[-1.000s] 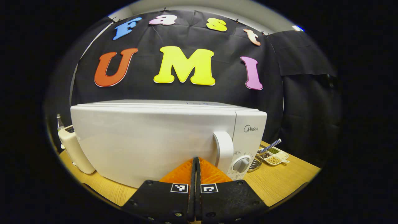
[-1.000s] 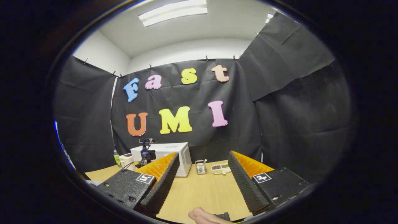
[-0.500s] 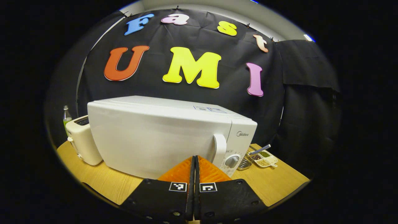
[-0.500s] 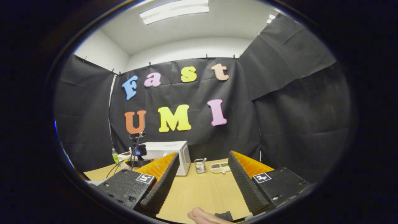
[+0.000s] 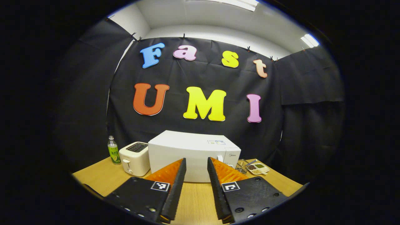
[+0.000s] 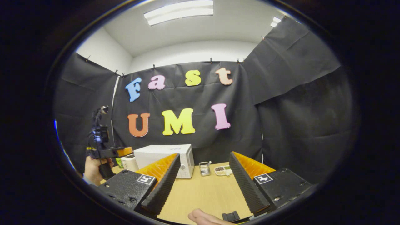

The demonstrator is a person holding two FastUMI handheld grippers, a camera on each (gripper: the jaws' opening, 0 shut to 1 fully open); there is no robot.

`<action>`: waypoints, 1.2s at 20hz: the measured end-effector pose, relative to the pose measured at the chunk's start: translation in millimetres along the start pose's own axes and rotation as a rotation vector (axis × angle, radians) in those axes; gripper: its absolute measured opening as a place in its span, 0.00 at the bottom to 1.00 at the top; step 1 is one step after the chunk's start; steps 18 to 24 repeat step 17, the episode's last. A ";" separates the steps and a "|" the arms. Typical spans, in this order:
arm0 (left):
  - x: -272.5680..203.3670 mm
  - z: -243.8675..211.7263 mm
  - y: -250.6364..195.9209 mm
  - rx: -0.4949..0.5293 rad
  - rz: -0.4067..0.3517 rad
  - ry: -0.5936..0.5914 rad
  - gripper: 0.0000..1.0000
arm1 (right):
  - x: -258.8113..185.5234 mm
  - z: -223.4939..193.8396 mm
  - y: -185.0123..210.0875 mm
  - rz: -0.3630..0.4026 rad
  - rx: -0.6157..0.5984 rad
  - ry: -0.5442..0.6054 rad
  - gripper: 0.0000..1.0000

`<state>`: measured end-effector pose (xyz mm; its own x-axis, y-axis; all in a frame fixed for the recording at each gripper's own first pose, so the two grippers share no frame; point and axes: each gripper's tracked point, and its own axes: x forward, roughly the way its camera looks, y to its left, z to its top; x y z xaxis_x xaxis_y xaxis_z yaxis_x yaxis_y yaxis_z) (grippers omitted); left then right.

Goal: Open the microwave oven with the left hand, put the food in, and close the microwave oven.

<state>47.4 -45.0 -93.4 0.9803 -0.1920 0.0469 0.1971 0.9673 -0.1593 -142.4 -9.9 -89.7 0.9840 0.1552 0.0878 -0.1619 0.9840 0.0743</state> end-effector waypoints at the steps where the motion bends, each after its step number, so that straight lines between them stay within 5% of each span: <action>1: -17.3 5.8 -2.9 -0.008 -0.017 -0.005 0.52 | -1.2 1.4 4.0 0.004 -0.003 -0.001 1.00; 2: -31.7 10.0 -1.6 -0.004 -0.012 -0.005 0.37 | -2.0 2.7 8.0 0.010 -0.005 -0.003 1.00; 3: -43.9 12.7 -3.4 0.005 -0.025 -0.005 0.38 | -2.8 4.4 12.2 0.013 -0.005 -0.006 1.00; 4: -56.3 12.3 -4.8 0.010 -0.035 -0.007 0.53 | -3.2 4.5 17.0 0.017 -0.007 -0.008 1.00; 5: -70.4 13.1 -1.9 0.013 -0.023 -0.008 0.95 | -4.4 4.4 21.4 0.022 -0.011 -0.005 1.00; 11: -138.6 -6.4 5.6 0.048 0.038 -0.010 0.93 | -0.8 -3.2 38.9 0.047 -0.041 0.022 1.00; 12: -144.4 -8.9 9.7 0.048 0.060 -0.008 0.93 | -1.0 -3.8 40.5 0.050 -0.041 0.026 0.90; 13: -149.1 -7.0 11.7 0.052 0.077 -0.011 0.93 | -0.5 -3.5 43.2 0.055 -0.039 0.027 1.00; 15: -154.0 -7.3 10.1 0.058 0.075 -0.011 0.93 | 0.4 -3.5 45.3 0.058 -0.036 0.033 1.00; 16: -155.4 -9.3 8.9 0.054 0.067 -0.007 0.93 | 0.8 -5.1 45.3 0.055 -0.034 0.036 0.90; 17: -156.1 -10.5 5.3 0.046 0.056 -0.003 0.93 | 0.9 -5.2 45.5 0.053 -0.033 0.040 1.00; 24: -156.1 -10.5 5.3 0.046 0.056 -0.003 0.93 | 0.9 -5.2 45.5 0.053 -0.033 0.040 1.00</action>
